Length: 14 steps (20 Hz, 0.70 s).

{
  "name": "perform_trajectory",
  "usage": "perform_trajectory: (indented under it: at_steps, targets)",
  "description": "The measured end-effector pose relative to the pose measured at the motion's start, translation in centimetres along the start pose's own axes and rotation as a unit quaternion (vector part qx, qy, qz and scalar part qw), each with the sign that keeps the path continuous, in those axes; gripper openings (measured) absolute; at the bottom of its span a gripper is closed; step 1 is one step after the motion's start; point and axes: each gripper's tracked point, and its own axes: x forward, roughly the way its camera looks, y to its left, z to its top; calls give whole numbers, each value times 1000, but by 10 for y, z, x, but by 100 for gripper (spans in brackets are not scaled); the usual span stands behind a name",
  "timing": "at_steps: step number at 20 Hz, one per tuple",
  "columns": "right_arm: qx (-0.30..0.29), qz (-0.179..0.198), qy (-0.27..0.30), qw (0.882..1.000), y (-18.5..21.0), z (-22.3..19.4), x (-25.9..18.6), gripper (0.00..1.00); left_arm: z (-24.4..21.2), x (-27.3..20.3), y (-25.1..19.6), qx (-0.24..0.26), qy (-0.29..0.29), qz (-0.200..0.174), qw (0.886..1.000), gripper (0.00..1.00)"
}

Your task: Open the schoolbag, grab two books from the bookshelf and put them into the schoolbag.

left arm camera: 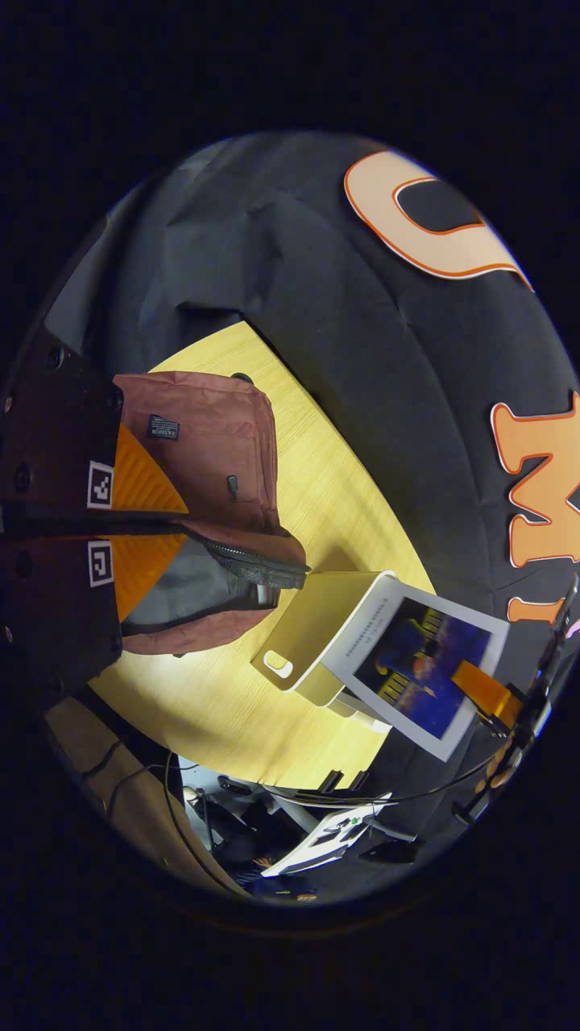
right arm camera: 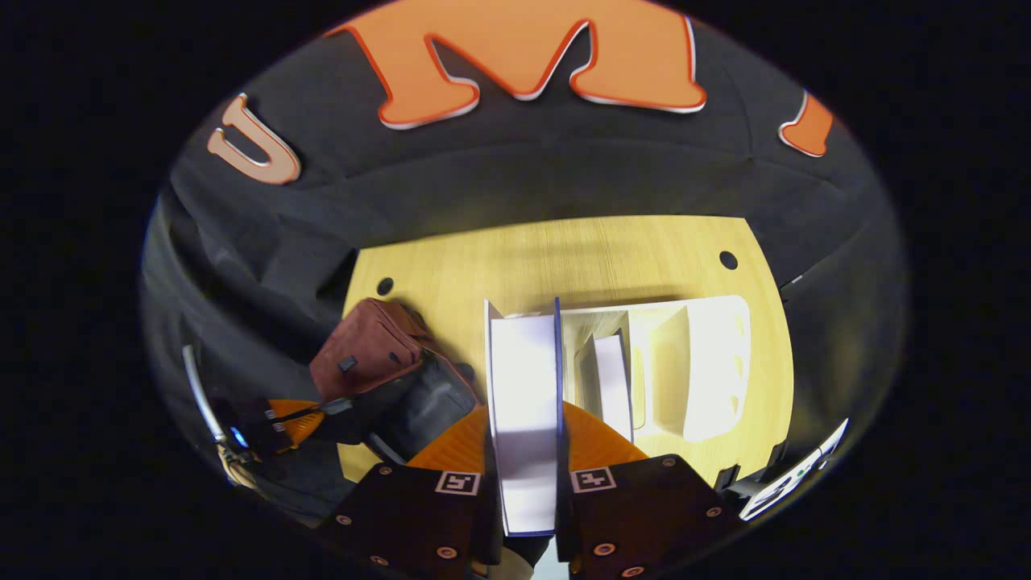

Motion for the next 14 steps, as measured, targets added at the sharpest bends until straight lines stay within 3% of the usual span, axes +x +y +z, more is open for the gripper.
perform_trajectory:
  at_steps: [3,6,11,14]
  targets:
    - [38,36,-44,998,-2,-12,-47,26,2,-4,7,-1,-1,11,1000,0]
    - [79,114,-76,987,24,-44,-70,25,6,-7,11,7,-5,22,1000,0]
    - [148,193,-59,968,59,-123,-30,25,15,-12,6,21,-7,26,999,0]
    - [196,218,-53,954,71,-151,10,25,18,-15,4,29,-5,30,999,0]
